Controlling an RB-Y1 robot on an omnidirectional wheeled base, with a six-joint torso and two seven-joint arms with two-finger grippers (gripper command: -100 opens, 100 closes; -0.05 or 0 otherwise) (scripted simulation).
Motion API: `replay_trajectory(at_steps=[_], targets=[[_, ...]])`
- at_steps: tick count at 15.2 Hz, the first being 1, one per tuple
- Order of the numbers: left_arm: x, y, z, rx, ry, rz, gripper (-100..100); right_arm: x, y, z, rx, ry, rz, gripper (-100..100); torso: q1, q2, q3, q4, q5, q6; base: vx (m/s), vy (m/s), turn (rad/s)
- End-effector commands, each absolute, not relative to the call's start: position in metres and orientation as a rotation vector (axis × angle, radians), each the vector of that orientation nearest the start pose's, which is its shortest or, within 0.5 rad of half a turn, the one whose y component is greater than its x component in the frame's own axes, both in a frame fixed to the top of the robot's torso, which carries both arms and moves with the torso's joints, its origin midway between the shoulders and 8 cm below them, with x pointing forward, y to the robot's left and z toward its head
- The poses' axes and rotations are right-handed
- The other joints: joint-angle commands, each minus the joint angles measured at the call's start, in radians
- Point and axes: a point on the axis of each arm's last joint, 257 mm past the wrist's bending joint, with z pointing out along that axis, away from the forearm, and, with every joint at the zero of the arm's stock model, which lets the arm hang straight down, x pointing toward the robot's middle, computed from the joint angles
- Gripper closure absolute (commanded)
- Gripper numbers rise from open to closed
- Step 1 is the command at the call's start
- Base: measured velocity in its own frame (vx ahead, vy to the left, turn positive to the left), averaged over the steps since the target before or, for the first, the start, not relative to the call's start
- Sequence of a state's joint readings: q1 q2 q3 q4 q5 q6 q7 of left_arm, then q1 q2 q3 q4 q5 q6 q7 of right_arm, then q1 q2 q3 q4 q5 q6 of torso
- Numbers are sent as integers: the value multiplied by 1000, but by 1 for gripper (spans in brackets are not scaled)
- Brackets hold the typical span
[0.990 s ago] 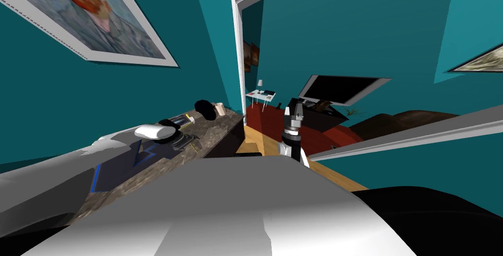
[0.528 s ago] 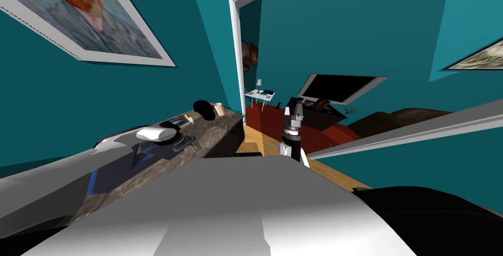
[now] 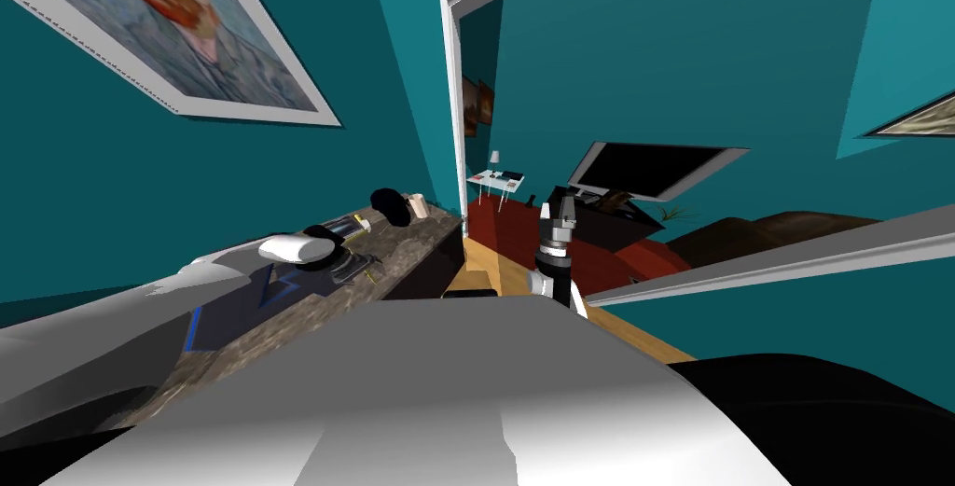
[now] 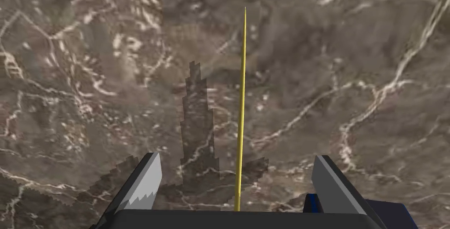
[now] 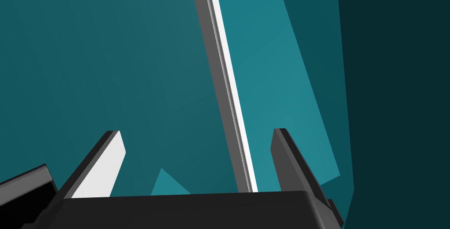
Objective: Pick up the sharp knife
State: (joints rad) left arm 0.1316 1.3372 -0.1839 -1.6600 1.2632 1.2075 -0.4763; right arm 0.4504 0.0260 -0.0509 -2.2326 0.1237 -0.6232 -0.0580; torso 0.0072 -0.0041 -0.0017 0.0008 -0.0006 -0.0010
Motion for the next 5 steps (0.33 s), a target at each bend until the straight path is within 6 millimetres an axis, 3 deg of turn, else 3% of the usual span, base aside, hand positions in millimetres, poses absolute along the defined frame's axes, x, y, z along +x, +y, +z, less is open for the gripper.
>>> replay_trajectory(at_steps=[1,2,3,4,5], targets=[[275,507,-339,-1463,2672,-17,-100,335,-273,41,515,574,1276,0,0,0,0,0,0,0,-12,-19,-65],[273,508,-345,-1468,2667,-15,-100,335,-272,41,515,574,1276,0,1,0,0,0,1,0,-16,-18,-111],[275,507,-338,-1463,2675,-16,-100,335,-272,41,515,574,1276,0,2,-1,-1,0,1,0,-11,-10,-42],[277,504,-327,-1453,2682,-21,100,335,-273,41,515,574,1276,0,2,-1,-1,0,1,0,3,6,90],[275,506,-335,-1457,2676,-19,100,335,-273,41,515,574,1276,0,3,-2,-1,0,0,-1,6,6,54]])
